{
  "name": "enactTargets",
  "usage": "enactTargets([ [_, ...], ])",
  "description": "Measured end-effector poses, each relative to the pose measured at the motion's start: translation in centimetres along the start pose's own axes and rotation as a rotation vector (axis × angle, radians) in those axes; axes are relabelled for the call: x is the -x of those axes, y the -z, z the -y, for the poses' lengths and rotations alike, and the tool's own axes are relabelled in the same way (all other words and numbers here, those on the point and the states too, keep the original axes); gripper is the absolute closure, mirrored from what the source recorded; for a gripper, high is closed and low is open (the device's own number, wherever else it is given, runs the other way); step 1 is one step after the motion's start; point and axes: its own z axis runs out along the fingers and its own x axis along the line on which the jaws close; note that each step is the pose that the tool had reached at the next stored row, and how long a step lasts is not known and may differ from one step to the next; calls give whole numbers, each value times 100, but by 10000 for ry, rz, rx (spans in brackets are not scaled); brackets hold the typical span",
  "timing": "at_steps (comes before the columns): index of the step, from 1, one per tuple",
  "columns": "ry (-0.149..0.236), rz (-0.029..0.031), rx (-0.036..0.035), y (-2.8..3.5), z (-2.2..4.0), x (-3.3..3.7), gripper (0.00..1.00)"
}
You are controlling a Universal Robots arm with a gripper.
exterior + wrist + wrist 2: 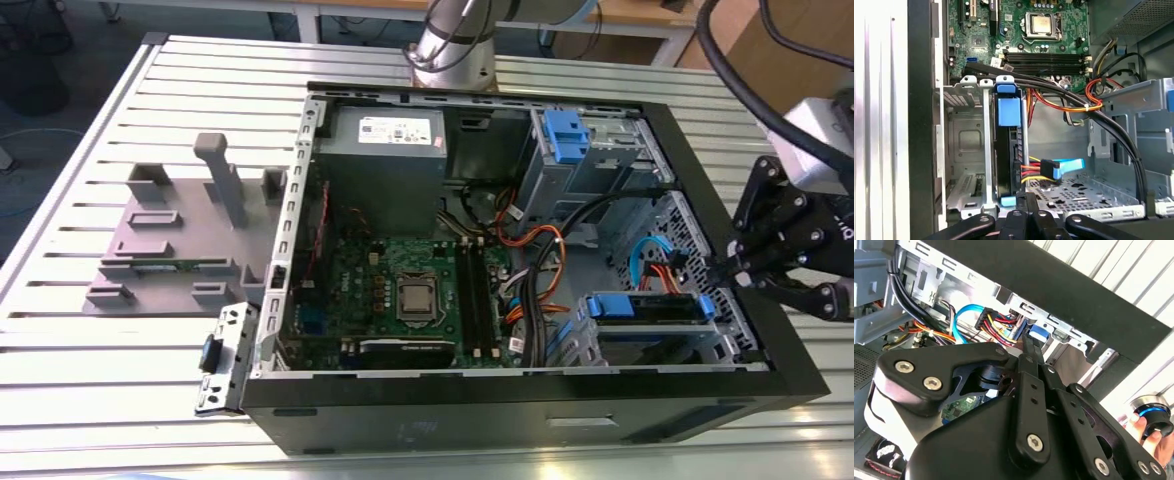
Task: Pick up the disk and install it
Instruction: 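Insert the first disk wire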
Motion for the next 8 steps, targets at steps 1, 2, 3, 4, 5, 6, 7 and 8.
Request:
enactTargets([
  [1, 0, 0, 0, 25, 5, 4, 89],
  [2, 0, -2, 0, 52, 8, 8, 89],
  [3, 0, -1, 0, 78, 10, 11, 89],
  [4, -1, -2, 0, 99, 10, 14, 89],
  [5, -1, 0, -1, 107, 10, 15, 89],
  [6, -1, 2, 0, 107, 11, 15, 89],
  [7, 0, 2, 0, 107, 12, 16, 89],
  [8, 0, 0, 0, 110, 11, 16, 89],
])
